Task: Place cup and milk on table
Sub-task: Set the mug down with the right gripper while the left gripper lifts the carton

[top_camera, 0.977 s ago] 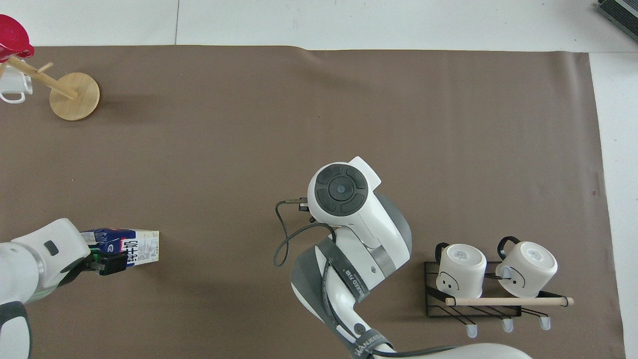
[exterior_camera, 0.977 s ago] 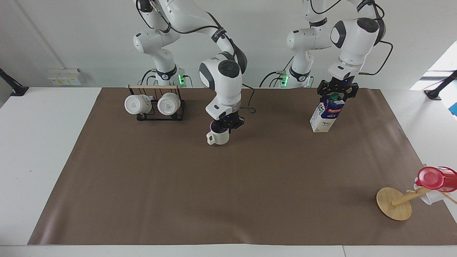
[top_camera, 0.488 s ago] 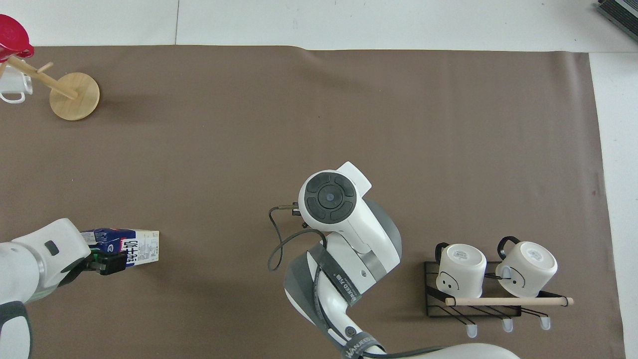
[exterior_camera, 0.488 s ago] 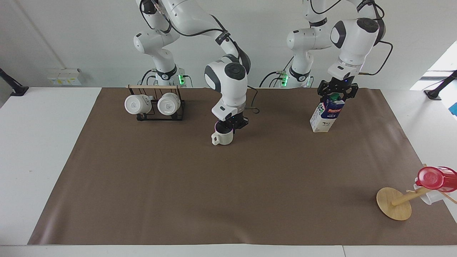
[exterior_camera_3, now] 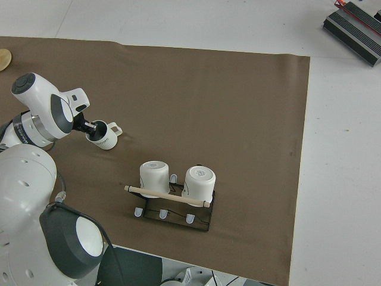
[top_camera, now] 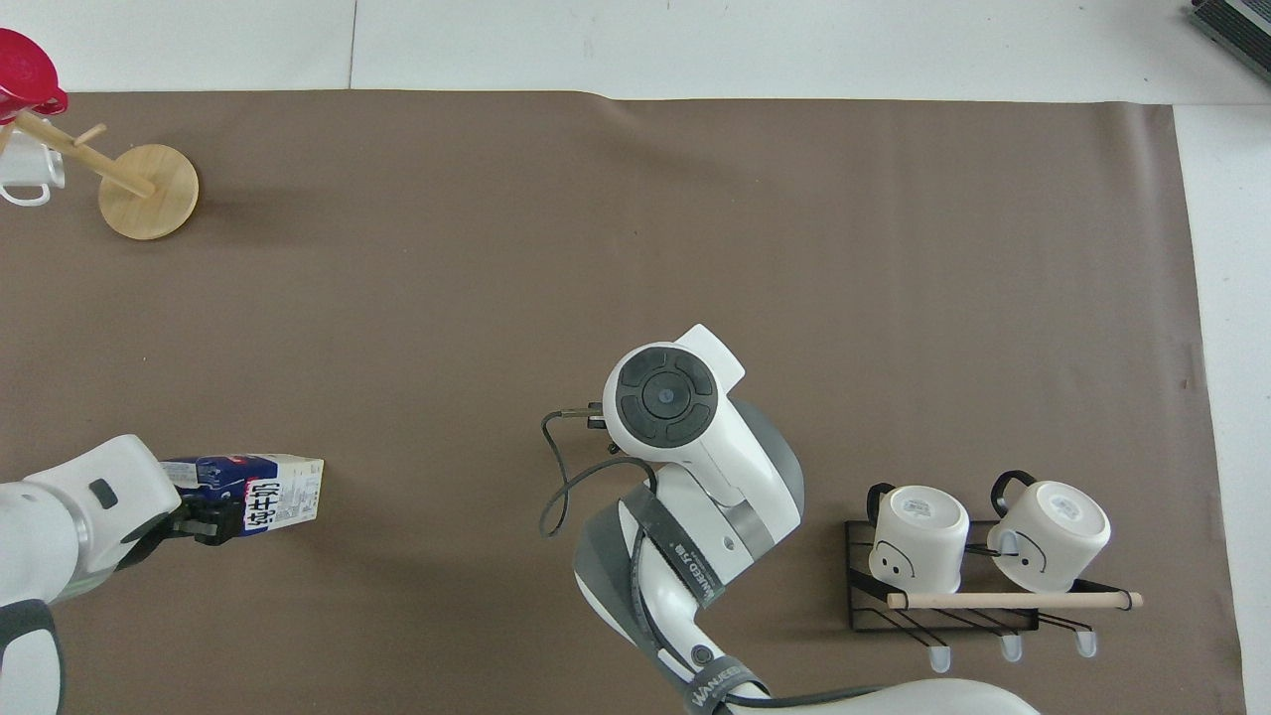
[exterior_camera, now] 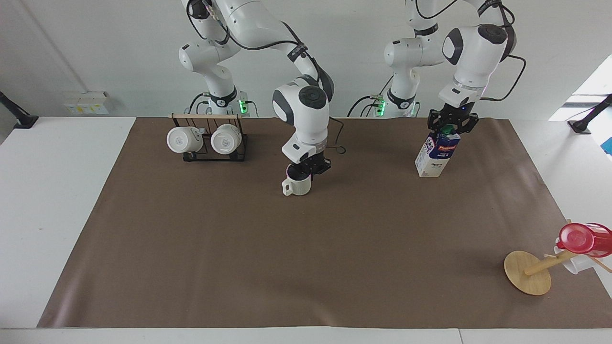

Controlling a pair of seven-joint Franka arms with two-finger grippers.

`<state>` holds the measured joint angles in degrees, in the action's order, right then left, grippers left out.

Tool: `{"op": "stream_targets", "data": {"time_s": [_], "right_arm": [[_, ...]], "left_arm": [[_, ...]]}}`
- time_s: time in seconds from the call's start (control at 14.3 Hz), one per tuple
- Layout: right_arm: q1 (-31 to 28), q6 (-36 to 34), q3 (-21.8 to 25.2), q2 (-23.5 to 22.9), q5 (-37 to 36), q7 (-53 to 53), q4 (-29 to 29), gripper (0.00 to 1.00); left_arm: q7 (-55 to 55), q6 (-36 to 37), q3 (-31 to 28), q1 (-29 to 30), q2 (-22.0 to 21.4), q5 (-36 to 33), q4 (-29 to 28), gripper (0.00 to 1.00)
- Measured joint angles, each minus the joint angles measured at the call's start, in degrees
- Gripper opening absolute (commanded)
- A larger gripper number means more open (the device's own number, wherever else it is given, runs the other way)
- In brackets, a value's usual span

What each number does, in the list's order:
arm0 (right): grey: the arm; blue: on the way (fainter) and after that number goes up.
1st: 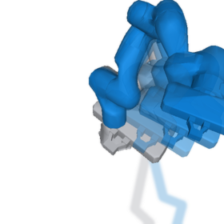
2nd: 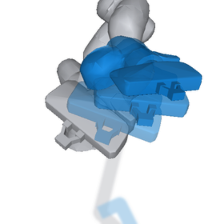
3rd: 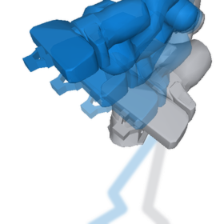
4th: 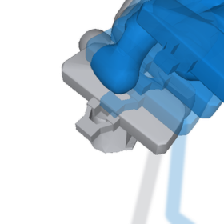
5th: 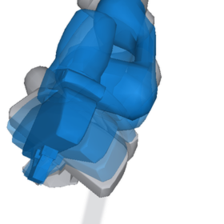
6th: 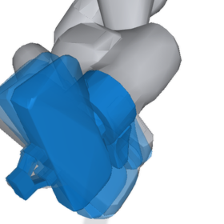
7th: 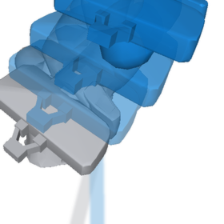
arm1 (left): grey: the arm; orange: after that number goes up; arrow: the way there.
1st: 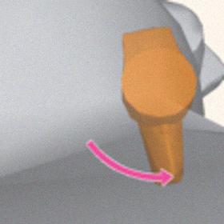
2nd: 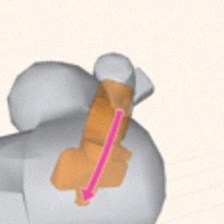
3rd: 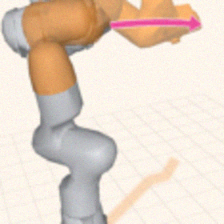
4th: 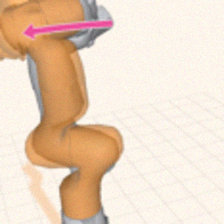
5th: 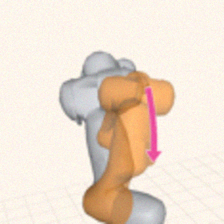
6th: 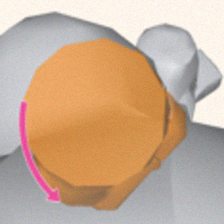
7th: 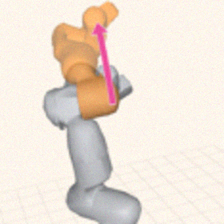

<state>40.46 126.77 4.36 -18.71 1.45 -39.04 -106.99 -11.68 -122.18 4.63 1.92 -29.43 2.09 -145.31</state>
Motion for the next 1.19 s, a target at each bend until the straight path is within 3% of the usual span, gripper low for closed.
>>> {"op": "stream_targets", "data": {"time_s": [0.14,0.7,1.19], "right_arm": [[0.0,0.1,0.0,0.0,0.0,0.0,-0.2,1.0],[-0.4,0.4,0.1,0.9,0.0,0.0,1.7,1.0],[-5.1,-7.3,0.6,10.1,0.0,2.7,2.7,1.0]], "left_arm": [[0.0,0.0,0.0,0.0,0.0,0.0,0.0,0.63],[-0.4,0.2,-0.2,0.0,0.0,0.0,1.0,0.58],[1.9,3.0,0.4,0.0,0.4,0.0,6.7,0.56]]}}
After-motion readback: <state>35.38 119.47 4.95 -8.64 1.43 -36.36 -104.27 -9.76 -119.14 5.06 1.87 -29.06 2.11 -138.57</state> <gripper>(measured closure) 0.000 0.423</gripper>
